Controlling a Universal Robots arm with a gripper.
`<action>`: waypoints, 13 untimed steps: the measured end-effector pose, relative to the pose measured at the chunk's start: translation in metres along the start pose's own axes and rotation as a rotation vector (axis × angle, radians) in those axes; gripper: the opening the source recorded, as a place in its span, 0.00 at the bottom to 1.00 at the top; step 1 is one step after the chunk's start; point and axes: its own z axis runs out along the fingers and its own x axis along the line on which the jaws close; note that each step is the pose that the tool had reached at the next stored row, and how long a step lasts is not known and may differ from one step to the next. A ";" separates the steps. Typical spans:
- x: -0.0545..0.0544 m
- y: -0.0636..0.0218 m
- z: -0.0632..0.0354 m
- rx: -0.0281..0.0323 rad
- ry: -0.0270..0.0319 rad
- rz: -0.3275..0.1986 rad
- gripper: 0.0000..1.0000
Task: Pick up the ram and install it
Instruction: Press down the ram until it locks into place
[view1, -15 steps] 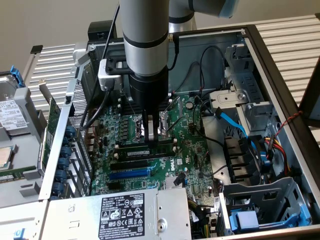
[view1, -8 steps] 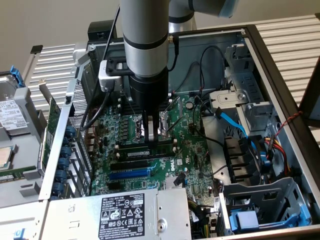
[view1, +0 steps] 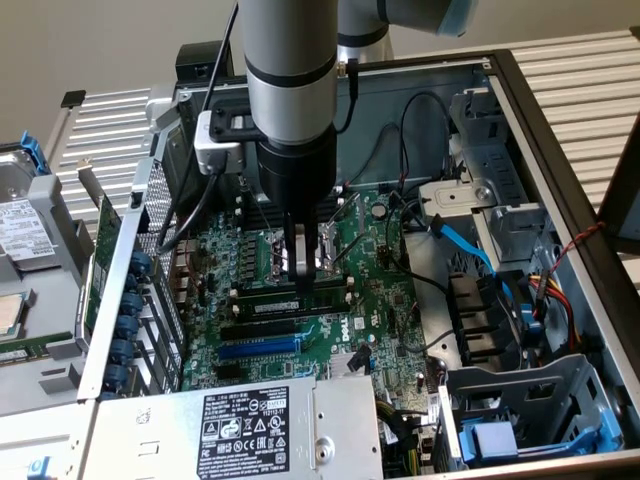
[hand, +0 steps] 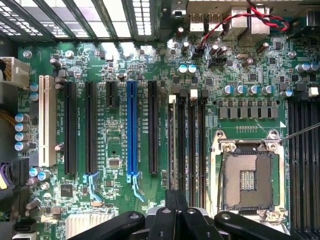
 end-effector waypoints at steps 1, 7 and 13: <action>0.000 0.0000 -0.0002 0.0001 0.0001 0.000 0.11; 0.000 0.0002 -0.0053 0.0001 0.0041 0.000 0.11; 0.000 0.0005 -0.0156 0.0004 0.0110 0.000 0.11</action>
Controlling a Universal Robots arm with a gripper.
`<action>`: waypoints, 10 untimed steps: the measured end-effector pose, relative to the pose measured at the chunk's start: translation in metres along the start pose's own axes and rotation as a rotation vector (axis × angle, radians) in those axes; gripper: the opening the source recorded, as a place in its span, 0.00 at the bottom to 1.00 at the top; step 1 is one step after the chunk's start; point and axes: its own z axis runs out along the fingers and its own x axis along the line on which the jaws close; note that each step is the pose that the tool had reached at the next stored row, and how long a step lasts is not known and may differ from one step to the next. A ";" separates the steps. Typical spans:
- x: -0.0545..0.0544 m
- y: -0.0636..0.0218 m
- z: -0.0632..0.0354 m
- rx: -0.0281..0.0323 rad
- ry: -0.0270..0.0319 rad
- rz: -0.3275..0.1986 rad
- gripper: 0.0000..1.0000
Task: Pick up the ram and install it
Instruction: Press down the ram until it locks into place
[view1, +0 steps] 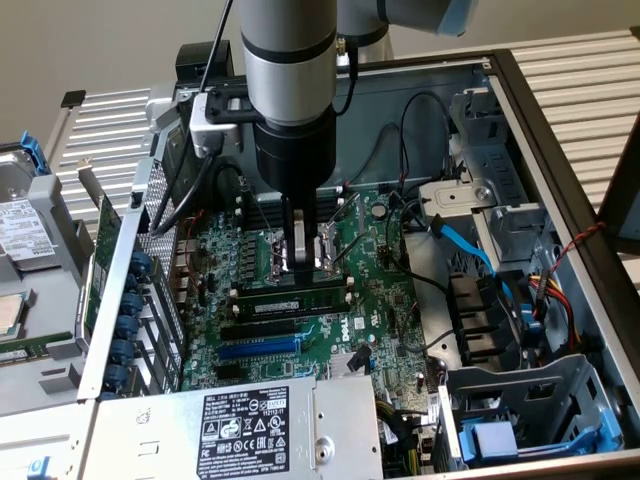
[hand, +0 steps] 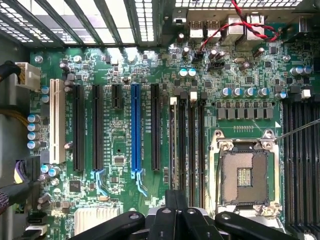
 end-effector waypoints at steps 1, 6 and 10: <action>0.000 0.0000 -0.0020 0.0001 0.0009 0.000 0.11; 0.000 0.0002 -0.0089 0.0002 0.0046 0.000 0.11; 0.000 0.0003 -0.0096 0.0003 0.0050 0.000 0.11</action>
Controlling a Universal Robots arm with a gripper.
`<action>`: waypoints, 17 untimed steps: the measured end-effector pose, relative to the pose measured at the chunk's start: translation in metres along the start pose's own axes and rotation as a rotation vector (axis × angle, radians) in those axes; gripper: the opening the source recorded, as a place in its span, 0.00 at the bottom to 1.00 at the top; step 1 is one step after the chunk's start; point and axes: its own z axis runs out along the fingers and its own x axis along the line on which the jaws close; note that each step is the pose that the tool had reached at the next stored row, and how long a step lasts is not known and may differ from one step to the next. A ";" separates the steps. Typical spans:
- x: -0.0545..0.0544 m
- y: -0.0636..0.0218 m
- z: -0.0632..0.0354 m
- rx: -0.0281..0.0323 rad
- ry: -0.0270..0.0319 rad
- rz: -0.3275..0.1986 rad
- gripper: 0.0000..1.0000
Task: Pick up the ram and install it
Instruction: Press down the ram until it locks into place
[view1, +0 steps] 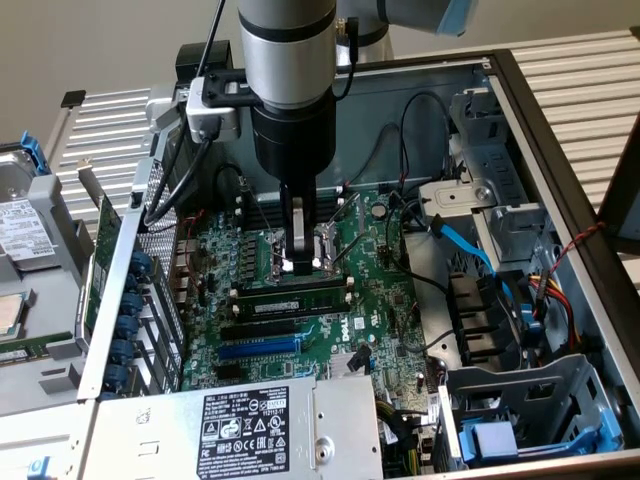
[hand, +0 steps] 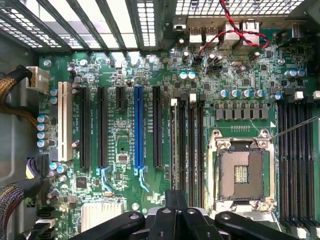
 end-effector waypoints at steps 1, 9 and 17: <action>0.000 0.0000 -0.0001 -0.0001 0.0002 0.000 0.11; 0.000 0.0000 -0.0001 -0.0001 0.0002 0.000 0.11; 0.000 0.0000 0.0001 0.0002 -0.0009 0.043 0.11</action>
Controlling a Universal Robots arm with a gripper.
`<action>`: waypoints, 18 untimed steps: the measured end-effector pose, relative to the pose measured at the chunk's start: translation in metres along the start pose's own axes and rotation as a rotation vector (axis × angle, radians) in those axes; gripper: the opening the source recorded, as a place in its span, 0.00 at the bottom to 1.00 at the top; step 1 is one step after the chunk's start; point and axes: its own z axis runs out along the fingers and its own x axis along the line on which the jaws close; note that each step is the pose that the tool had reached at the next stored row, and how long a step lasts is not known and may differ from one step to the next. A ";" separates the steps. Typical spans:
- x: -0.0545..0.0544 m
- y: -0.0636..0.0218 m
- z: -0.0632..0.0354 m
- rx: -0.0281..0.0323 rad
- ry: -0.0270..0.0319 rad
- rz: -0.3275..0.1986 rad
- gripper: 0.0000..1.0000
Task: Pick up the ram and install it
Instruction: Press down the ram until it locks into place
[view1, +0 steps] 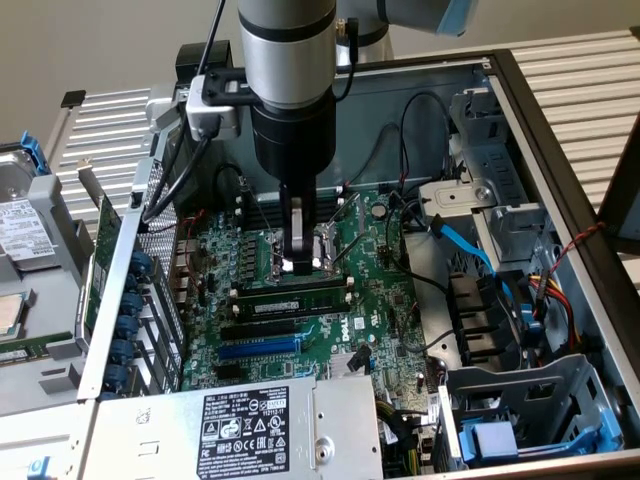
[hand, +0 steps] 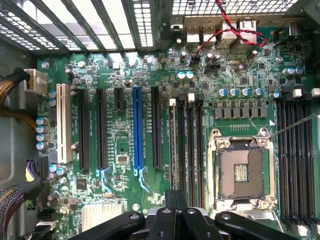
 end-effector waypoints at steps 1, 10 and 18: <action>0.000 0.0000 0.0002 0.0002 -0.0006 0.017 0.11; 0.000 -0.0001 0.0014 0.0015 -0.0048 0.172 0.11; 0.000 -0.0001 0.0027 0.0027 -0.0087 0.310 0.11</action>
